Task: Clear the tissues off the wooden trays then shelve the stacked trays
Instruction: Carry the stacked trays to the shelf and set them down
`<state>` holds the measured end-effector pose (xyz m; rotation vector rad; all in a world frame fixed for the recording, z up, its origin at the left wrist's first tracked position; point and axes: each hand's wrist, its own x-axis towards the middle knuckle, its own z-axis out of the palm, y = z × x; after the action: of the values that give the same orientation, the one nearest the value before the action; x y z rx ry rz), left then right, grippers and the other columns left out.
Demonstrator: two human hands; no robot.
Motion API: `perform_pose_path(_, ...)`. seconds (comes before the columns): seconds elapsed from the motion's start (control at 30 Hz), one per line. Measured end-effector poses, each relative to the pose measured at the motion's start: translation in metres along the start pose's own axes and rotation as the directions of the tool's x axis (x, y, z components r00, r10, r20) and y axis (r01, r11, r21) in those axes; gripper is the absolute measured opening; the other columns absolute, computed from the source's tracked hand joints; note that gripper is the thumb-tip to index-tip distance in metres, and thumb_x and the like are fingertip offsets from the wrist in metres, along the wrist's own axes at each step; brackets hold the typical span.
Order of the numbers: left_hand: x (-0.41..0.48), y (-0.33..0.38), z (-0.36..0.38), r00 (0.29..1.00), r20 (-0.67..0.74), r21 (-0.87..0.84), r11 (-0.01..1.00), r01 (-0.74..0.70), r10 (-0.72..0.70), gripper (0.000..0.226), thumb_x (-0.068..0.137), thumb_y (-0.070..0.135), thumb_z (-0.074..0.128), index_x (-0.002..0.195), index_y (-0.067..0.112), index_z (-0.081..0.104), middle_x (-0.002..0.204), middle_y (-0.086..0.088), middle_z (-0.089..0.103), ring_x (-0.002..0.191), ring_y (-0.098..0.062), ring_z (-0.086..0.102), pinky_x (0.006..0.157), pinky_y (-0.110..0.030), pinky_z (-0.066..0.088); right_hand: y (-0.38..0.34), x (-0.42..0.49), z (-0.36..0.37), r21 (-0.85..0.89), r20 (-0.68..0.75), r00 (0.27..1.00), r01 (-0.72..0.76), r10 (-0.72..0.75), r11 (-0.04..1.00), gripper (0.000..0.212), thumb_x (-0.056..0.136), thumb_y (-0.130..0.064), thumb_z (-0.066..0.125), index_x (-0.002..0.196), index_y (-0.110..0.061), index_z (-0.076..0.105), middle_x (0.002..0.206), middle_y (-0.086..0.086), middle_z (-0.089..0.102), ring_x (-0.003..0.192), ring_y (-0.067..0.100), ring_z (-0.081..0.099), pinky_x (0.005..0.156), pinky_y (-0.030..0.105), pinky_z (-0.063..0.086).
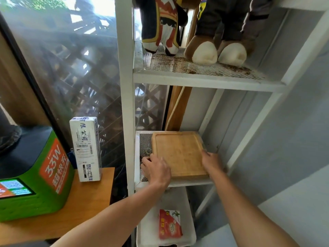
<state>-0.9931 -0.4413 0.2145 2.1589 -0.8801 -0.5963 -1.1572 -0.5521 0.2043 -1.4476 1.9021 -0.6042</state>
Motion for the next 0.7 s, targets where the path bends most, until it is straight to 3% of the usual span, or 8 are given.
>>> perform_pose_path(0.1, -0.002, -0.001, 0.003, 1.000, -0.005, -0.026, 0.999, -0.023, 0.023, 0.028, 0.098, 0.037, 0.043, 0.106, 0.010, 0.046, 0.122, -0.014, 0.040, 0.105, -0.026, 0.043, 0.097, -0.045, 0.042, 0.006, -0.006, 0.001, 0.071, 0.034, 0.999, 0.026, -0.029, 0.997, 0.054, 0.094, -0.049, 0.053, 0.136, -0.016, 0.055, 0.124, 0.008, 0.063, 0.096, 0.021, 0.055, 0.080, 0.033, 0.043)
perform_pose_path(0.2, -0.002, -0.003, 0.003, 0.999, 0.003, -0.024, 0.999, -0.032, 0.032, 0.035, 0.097, 0.040, 0.045, 0.114, 0.010, 0.045, 0.125, -0.013, 0.039, 0.108, -0.025, 0.041, 0.099, -0.044, 0.042, 0.009, -0.011, 0.002, 0.131, 0.079, 0.996, 0.026, -0.037, 0.991, 0.063, 0.089, -0.053, 0.060, 0.141, -0.019, 0.049, 0.130, 0.007, 0.059, 0.114, 0.028, 0.056, 0.092, 0.040, 0.047)
perform_pose_path(0.43, 0.009, -0.009, -0.007, 0.997, 0.029, -0.057, 0.996, -0.075, 0.077, 0.036, 0.098, 0.036, 0.045, 0.118, 0.006, 0.046, 0.121, -0.012, 0.044, 0.101, -0.020, 0.041, 0.088, -0.031, 0.038, 0.003, -0.024, 0.015, 0.240, 0.044, 0.998, 0.029, -0.041, 0.970, 0.054, 0.089, -0.050, 0.062, 0.131, -0.016, 0.057, 0.112, 0.001, 0.060, 0.089, 0.015, 0.051, 0.076, 0.031, 0.045)
perform_pose_path(0.6, 0.023, -0.016, -0.023, 0.997, 0.011, 0.004, 0.997, -0.079, 0.079, 0.037, 0.099, 0.032, 0.044, 0.120, 0.001, 0.047, 0.122, -0.019, 0.048, 0.104, -0.028, 0.044, 0.087, -0.034, 0.037, -0.013, -0.033, 0.034, 0.214, -0.019, 0.999, 0.036, -0.033, 0.976, 0.049, 0.089, -0.047, 0.062, 0.123, -0.013, 0.064, 0.119, 0.008, 0.062, 0.106, 0.026, 0.059, 0.094, 0.044, 0.052)
perform_pose_path(0.7, 0.026, -0.020, -0.030, 0.997, -0.048, 0.022, 0.998, -0.060, 0.061, 0.036, 0.097, 0.024, 0.047, 0.119, -0.004, 0.048, 0.122, -0.026, 0.049, 0.110, -0.038, 0.046, 0.082, -0.032, 0.028, -0.020, -0.038, 0.043, 0.186, -0.009, 0.998, 0.055, -0.054, 0.981, 0.043, 0.091, -0.047, 0.059, 0.112, -0.010, 0.068, 0.112, 0.010, 0.064, 0.103, 0.028, 0.060, 0.093, 0.047, 0.051)
